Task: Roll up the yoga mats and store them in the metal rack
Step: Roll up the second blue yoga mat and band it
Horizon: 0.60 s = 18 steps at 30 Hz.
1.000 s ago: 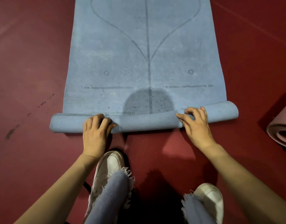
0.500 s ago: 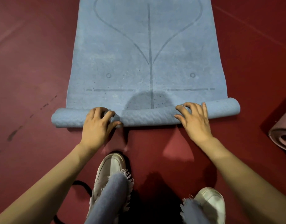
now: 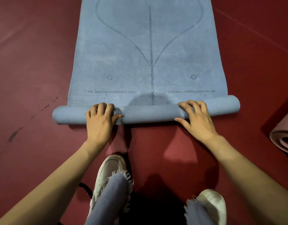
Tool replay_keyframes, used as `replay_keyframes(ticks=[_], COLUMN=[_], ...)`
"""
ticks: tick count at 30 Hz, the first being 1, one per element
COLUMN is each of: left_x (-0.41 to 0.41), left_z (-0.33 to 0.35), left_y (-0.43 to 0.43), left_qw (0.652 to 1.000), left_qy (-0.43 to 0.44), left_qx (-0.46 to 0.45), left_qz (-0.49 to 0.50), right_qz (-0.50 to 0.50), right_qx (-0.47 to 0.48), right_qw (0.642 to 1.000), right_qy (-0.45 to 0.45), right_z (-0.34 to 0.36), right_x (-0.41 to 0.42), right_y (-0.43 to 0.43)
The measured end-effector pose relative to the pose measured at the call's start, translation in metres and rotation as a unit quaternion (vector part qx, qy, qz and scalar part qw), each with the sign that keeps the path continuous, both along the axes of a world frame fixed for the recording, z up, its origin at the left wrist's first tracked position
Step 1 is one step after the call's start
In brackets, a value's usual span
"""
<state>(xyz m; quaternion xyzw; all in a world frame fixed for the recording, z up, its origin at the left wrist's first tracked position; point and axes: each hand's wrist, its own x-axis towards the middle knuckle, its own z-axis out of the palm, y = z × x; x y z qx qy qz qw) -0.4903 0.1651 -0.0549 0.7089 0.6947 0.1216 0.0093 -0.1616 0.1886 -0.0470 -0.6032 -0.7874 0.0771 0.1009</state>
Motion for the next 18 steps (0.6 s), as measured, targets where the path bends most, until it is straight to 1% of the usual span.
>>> replay_keyframes(ticks=[2,5,7,9,12,15,18], left_x=[-0.002,-0.005,-0.005,-0.006,-0.012,-0.016,-0.014], left_z=[-0.001,0.001,0.002,0.0,-0.002,0.004,0.01], left_y=[0.0,0.0,-0.003,-0.007,-0.003,0.011,0.02], left_qw=[1.0,0.995,0.992,0.993,0.994,0.994,0.995], left_qy=[-0.008,-0.055,-0.065,-0.055,-0.04,-0.034,-0.039], left_qx=[0.025,0.064,0.077,0.069,0.041,-0.002,-0.031], left_qz=[-0.013,-0.045,-0.069,-0.078,-0.091,-0.104,-0.085], right_qz=[-0.012,-0.031,-0.039,-0.045,-0.066,-0.092,-0.087], right_qx=[-0.002,-0.014,-0.025,-0.016,0.029,0.074,0.081], right_qw=[1.0,0.999,0.999,0.999,0.997,0.993,0.993], right_qy=[-0.002,0.002,0.002,0.008,0.016,-0.013,-0.024], right_z=[-0.001,-0.001,0.0,-0.001,-0.004,-0.005,-0.006], right_x=[-0.003,-0.008,-0.009,-0.011,-0.016,-0.022,-0.023], right_y=[0.003,0.008,0.01,0.009,0.006,0.008,0.012])
